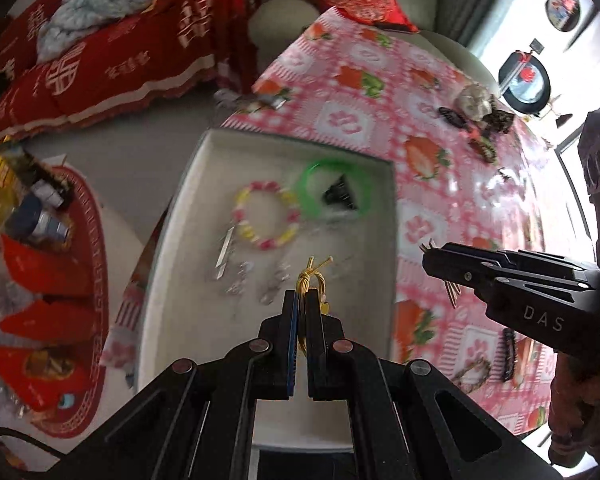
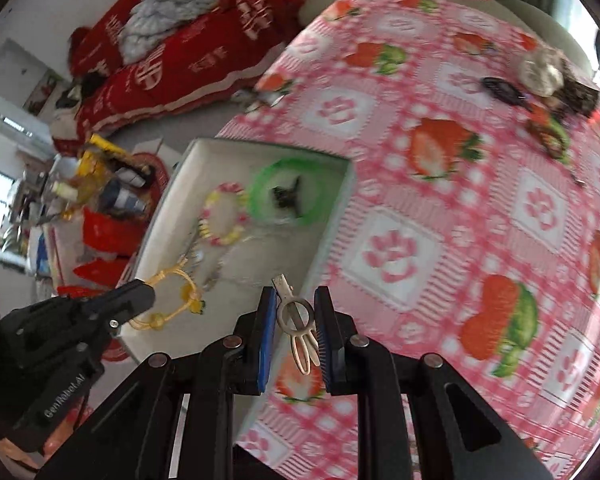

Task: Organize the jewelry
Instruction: 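Carry both items over the tray and open the right tool to drop the beige clip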

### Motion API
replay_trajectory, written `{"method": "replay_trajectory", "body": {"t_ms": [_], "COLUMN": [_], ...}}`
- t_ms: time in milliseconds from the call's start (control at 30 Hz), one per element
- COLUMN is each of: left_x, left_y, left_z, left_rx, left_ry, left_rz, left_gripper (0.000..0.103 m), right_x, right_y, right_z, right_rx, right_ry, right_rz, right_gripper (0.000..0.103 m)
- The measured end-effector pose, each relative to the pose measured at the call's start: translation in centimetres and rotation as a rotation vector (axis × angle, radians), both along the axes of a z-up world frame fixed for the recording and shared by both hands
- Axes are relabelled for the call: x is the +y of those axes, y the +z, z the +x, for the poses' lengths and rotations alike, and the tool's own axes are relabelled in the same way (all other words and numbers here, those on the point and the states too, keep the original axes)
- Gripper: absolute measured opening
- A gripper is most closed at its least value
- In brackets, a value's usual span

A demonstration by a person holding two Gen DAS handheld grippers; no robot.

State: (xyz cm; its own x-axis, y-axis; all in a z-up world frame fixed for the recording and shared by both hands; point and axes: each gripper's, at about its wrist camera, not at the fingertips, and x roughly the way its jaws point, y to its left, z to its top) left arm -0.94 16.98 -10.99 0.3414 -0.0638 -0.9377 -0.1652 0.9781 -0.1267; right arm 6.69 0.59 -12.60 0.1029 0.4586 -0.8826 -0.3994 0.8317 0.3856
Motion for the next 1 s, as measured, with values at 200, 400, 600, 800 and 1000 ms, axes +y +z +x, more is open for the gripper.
{"method": "replay_trajectory", "body": {"t_ms": [200,400,600,800,1000], "left_x": [2.4,3.7,4.5,4.3,4.1], "left_y": [-2.4,-4.5,-6.0,-7.0,-7.7], "left_z": [-1.5,-2.3,-2.3,-1.9,-1.9], "left_rx": [0.047,0.081,0.098,0.109,0.126], "left_ry": [0.046,0.065,0.091,0.065,0.050], "left_rz": [0.005,0.007,0.011,0.047,0.066], "left_gripper": [0.009,0.009,0.009,0.009,0.010], "right_x": [3.6,5.5,6.5,7.0,7.3], "right_y": [-1.3,-3.0,-4.8,-6.5,-7.5], "right_z": [-1.3,-2.2,-2.5,-2.1,-1.9], "right_rx": [0.029,0.059,0.081,0.086,0.079], "right_ry": [0.064,0.099,0.116,0.108,0.104], "right_rz": [-0.008,-0.035,-0.069,-0.111,-0.133], "right_gripper": [0.021,0.021,0.021,0.021,0.021]}}
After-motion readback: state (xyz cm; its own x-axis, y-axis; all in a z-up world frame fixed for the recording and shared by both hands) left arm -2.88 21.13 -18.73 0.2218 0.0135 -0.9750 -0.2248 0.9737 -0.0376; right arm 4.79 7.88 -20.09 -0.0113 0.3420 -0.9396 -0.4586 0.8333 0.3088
